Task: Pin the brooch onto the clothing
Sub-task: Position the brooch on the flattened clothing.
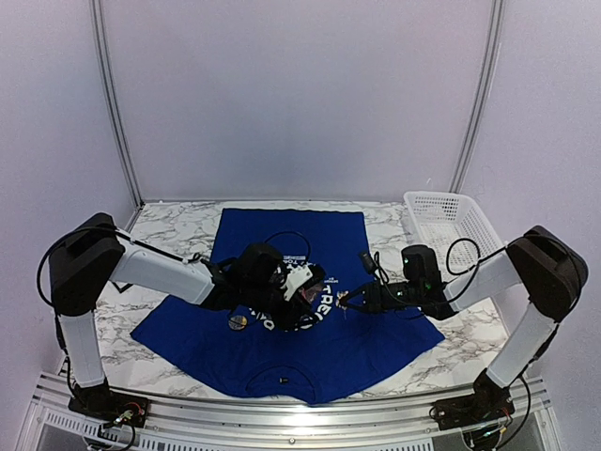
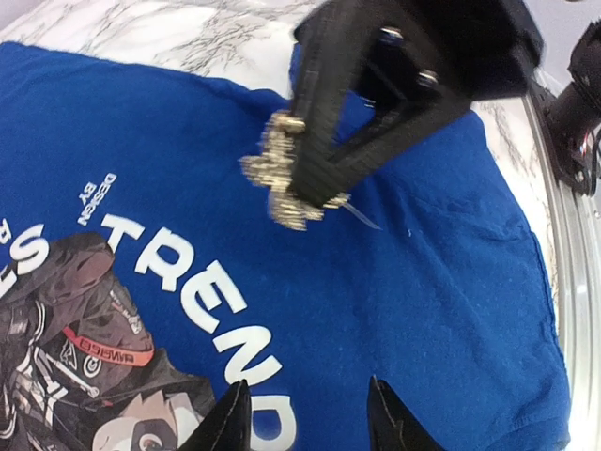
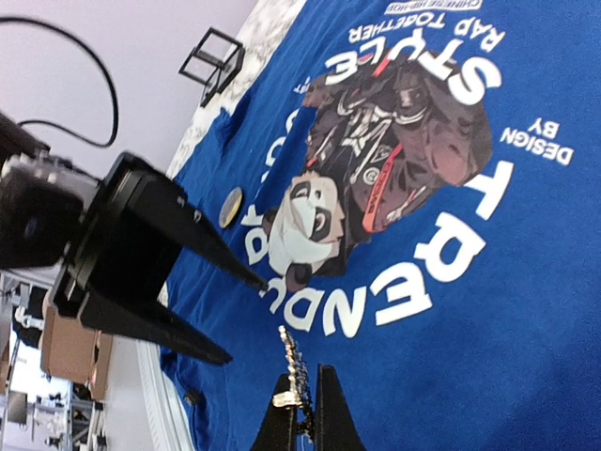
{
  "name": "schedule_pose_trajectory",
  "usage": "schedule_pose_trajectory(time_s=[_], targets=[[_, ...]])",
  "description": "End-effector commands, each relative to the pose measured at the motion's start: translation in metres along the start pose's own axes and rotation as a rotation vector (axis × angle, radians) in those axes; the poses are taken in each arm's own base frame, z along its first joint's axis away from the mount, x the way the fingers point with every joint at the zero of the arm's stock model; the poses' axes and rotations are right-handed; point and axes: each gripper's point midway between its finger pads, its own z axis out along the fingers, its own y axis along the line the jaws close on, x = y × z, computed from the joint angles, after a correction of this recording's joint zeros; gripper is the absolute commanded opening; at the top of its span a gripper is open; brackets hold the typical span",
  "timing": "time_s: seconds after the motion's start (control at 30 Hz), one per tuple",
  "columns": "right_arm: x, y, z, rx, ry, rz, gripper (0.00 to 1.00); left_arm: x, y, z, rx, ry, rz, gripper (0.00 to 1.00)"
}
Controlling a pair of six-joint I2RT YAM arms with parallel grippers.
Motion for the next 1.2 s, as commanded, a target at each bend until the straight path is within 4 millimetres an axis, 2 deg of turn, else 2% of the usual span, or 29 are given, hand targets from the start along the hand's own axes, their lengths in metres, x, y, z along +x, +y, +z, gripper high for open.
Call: schedule_pose_trajectory(time_s=[0.0,0.17,0.33,0.43,0.53,0.67,0.8,0.9,1.17], targets=[[-0.030,-0.014,-0.002,0.062,-0.168,0.062,0.00,-0.004,-0.013,0.007,-0.016,-0.010,0.233,0.45],[-0.034,-0.025,-0.001,0.099,-0.241,0.108,0.00,0.008,-0.022,0.029,0.012,0.030,0.269,0.49],[-0.030,-0.025,0.002,0.116,-0.256,0.109,0.00,0.021,-0.035,0.046,0.041,0.110,0.333,0.49],[-0.025,-0.024,0.005,0.115,-0.242,0.111,0.00,0.024,-0.030,0.054,0.004,0.141,0.332,0.48],[-0.017,-0.024,0.007,0.105,-0.222,0.123,0.00,0.025,-0.024,0.060,-0.024,0.162,0.316,0.41],[-0.007,-0.024,0.012,0.079,-0.197,0.160,0.00,0.032,-0.026,0.070,-0.022,0.214,0.331,0.27],[0.001,-0.025,0.015,0.079,-0.169,0.182,0.00,0.037,-0.031,0.068,-0.015,0.231,0.337,0.10],[0.007,-0.027,0.015,0.083,-0.153,0.192,0.00,0.039,-0.035,0.065,-0.008,0.237,0.347,0.02],[0.023,-0.031,0.020,0.083,-0.075,0.230,0.00,0.028,-0.043,0.060,0.018,0.207,0.321,0.00]])
